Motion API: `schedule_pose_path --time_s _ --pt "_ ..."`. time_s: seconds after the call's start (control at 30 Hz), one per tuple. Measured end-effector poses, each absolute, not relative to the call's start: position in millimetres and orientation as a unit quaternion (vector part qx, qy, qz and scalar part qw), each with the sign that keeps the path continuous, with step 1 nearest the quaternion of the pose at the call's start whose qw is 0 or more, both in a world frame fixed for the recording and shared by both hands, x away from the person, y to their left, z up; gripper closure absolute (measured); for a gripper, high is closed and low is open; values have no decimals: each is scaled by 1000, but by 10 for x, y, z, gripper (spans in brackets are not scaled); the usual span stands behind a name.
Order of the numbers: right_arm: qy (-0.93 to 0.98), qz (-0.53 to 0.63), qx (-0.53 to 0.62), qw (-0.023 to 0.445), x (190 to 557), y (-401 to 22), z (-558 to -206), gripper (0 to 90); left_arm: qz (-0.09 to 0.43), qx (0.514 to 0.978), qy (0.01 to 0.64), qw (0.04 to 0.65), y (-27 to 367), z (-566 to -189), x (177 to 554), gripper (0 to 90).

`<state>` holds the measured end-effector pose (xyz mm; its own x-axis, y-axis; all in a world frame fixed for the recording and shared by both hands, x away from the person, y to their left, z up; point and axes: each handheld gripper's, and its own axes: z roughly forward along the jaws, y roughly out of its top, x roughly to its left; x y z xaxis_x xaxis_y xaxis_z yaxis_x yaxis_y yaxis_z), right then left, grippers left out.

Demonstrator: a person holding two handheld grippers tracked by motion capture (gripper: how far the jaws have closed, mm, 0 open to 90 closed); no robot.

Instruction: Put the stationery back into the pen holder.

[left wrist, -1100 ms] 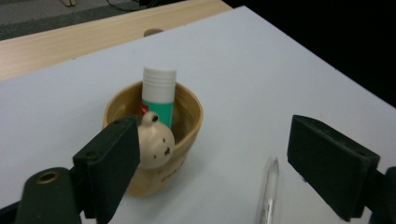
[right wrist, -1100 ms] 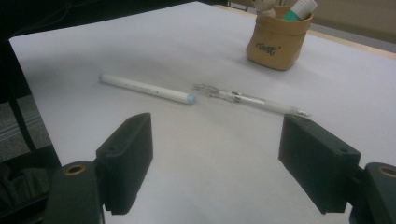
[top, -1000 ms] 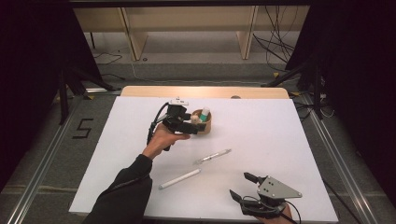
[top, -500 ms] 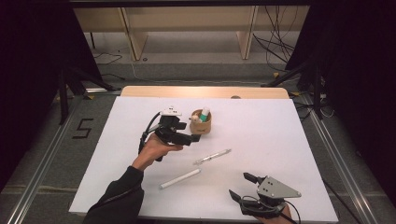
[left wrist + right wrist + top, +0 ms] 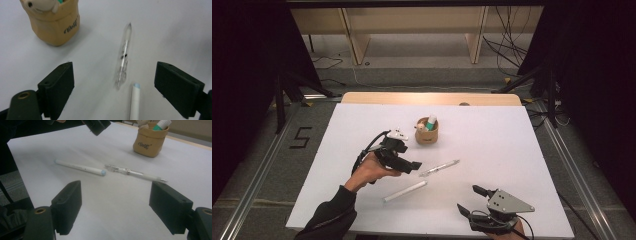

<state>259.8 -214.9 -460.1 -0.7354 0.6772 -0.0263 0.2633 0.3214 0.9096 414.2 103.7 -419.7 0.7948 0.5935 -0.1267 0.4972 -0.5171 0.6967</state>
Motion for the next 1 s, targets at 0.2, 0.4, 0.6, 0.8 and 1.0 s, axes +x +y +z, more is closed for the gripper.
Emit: schedule_pose_path --time_s 0.2,0.4,0.6,0.8,1.0 --pt "786 501 299 205 2597 -2147 -4602 268 52 885 304 348 1043 -4217 4048 158" --pt "786 500 300 204 2600 -2147 -4606 268 48 896 303 321 1062 -4267 3987 159" --pt "786 500 301 203 2601 -2147 -4608 268 37 908 299 290 1099 -4351 3908 159" --pt "788 499 299 203 2599 -2136 -4614 268 31 916 295 268 1130 -4413 3866 173" --pt "789 498 298 203 2598 -2134 -4618 268 29 926 289 241 1136 -4466 3811 207"
